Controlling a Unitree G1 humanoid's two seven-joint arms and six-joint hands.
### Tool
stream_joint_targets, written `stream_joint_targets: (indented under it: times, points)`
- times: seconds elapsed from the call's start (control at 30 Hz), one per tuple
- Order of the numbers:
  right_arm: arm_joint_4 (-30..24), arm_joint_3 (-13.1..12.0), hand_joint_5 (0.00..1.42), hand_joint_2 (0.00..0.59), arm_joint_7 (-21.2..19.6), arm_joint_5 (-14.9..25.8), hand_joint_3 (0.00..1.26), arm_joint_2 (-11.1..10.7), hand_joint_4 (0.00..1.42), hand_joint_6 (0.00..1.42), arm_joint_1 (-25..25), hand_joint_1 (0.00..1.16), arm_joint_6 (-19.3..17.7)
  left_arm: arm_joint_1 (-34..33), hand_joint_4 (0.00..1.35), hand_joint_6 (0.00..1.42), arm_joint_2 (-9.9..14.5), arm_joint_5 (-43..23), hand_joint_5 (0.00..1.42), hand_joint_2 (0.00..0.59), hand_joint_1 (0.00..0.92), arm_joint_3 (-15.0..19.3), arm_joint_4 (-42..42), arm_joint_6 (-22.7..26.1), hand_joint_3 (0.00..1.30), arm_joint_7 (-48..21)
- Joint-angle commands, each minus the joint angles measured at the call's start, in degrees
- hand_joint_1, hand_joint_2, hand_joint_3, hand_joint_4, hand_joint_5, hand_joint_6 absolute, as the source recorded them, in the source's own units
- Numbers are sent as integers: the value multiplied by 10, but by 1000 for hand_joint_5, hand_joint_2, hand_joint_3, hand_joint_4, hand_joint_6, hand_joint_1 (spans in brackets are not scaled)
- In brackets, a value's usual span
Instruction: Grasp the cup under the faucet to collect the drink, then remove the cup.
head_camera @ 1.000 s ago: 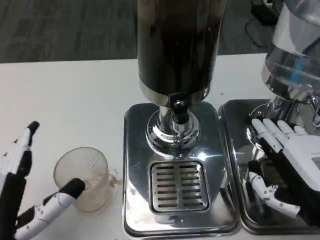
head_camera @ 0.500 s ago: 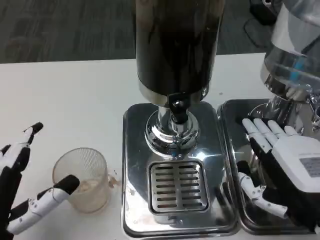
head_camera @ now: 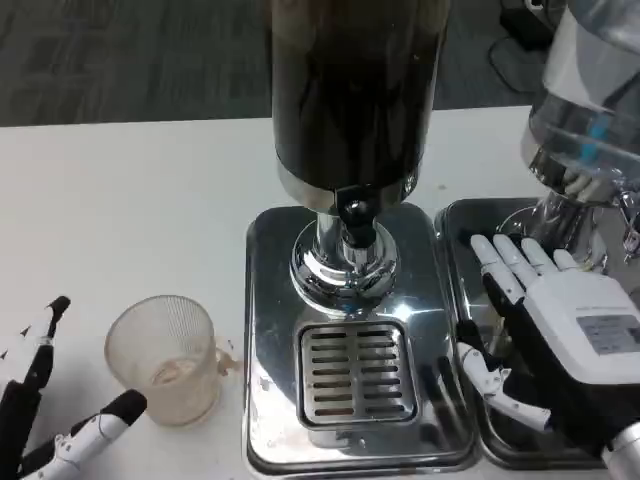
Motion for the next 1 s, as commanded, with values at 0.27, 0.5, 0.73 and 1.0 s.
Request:
stream_joint_targets:
  times: [0.27,0.5,0.73,1.0]
  points:
    - [27,19,0,514,-37,-17,0,18,0,0,-14,289,15,-67,0,0,28,23,0,24,161,-43,97,-36,0,49]
    - [35,29,0,514,-46,-24,0,24,0,0,-20,293,26,-109,0,0,40,28,0,25,168,-73,145,-64,0,59]
    - [29,33,0,510,-49,-31,0,29,0,0,-21,295,41,-139,0,0,51,25,0,22,162,-102,159,-79,0,44]
    - [26,35,0,507,-47,-32,0,29,0,0,-22,297,49,-167,0,0,52,7,0,26,178,-122,190,-90,0,31]
